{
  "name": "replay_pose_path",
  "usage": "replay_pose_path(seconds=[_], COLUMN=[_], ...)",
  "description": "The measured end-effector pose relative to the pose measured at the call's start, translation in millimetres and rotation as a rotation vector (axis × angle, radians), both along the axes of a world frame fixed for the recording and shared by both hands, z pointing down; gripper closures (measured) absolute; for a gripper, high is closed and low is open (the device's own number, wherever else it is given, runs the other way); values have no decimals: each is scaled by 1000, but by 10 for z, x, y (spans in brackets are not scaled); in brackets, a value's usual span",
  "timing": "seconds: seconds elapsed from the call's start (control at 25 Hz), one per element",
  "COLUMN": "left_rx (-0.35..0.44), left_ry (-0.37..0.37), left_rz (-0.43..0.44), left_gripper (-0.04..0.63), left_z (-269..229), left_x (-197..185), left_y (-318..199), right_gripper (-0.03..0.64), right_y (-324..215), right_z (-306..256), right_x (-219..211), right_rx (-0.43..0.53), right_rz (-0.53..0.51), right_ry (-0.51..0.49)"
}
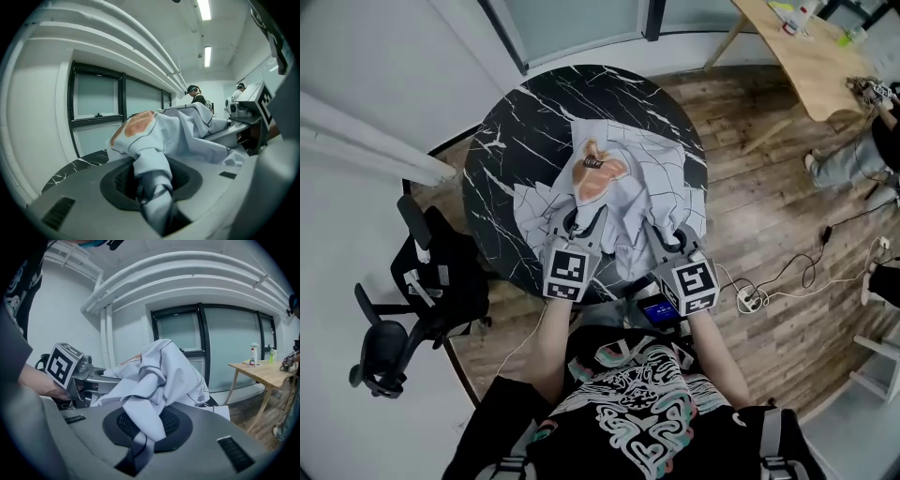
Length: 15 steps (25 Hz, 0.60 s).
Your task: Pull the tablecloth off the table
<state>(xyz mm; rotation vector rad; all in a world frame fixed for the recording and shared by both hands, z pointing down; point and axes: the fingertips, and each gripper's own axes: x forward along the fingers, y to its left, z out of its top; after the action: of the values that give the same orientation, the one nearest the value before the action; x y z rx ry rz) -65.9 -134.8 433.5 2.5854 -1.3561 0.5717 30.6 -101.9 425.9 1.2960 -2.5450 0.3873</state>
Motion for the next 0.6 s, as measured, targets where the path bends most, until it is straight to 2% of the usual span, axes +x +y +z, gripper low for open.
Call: replay_pose_path(seconds=[0.6], left_rx=[62], left_ry=[-13], left_rz=[-20], left_gripper=[457], left_z=[-401], left_x=[89], left_y=[-35], right_gripper=[565], right_y=[-60], right_z=[-368], right_x=[94], right_rx=[62], right_rz=[5], right_ry=[-47])
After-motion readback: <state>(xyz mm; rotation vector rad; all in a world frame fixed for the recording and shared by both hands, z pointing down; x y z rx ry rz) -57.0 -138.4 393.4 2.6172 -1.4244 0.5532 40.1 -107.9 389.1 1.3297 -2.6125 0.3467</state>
